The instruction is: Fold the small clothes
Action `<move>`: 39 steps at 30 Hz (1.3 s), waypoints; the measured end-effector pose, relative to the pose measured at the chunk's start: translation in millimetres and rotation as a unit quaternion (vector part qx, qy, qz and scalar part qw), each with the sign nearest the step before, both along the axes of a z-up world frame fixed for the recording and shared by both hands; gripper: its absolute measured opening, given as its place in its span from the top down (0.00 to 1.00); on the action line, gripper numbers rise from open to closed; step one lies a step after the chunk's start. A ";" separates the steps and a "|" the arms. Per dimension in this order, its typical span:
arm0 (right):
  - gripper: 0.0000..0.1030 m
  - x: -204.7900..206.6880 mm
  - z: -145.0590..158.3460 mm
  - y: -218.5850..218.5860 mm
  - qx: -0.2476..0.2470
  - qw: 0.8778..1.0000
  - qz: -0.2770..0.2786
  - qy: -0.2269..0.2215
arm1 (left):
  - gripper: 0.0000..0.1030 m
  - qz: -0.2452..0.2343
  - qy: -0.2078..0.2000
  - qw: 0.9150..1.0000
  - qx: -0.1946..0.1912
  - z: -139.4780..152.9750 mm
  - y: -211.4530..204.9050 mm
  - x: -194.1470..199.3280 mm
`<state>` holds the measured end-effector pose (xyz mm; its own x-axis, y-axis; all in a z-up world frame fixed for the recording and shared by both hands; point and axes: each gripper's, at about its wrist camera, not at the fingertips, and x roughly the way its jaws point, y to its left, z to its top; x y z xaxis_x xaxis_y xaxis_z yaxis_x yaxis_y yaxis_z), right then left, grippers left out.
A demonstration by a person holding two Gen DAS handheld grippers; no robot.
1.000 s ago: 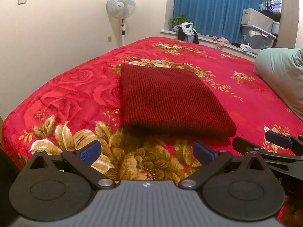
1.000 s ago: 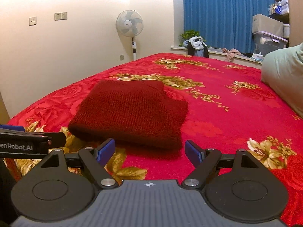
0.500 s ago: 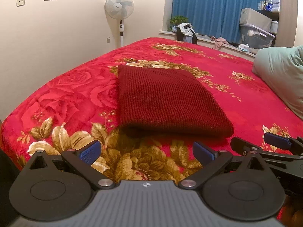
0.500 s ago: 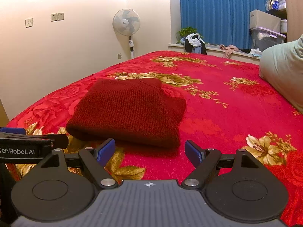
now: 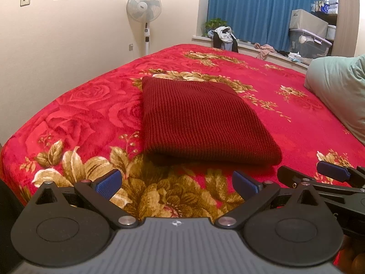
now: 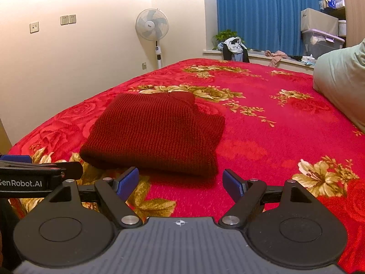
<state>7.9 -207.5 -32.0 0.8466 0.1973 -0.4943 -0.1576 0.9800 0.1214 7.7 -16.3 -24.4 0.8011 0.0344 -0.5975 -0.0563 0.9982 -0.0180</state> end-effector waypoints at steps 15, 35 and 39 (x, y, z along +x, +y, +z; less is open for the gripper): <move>0.21 0.0 -0.5 -1.3 0.003 1.000 0.000 0.005 | 0.00 0.000 0.000 1.000 0.000 0.3 -0.4 -0.1; 0.21 0.8 -1.3 -1.2 0.004 1.000 0.000 0.008 | 0.00 0.001 0.002 1.000 0.000 -0.8 -0.6 -0.1; 0.21 0.8 -2.0 0.4 0.005 1.000 -0.001 0.009 | 0.00 0.000 0.002 1.000 0.000 -2.0 -0.5 -0.1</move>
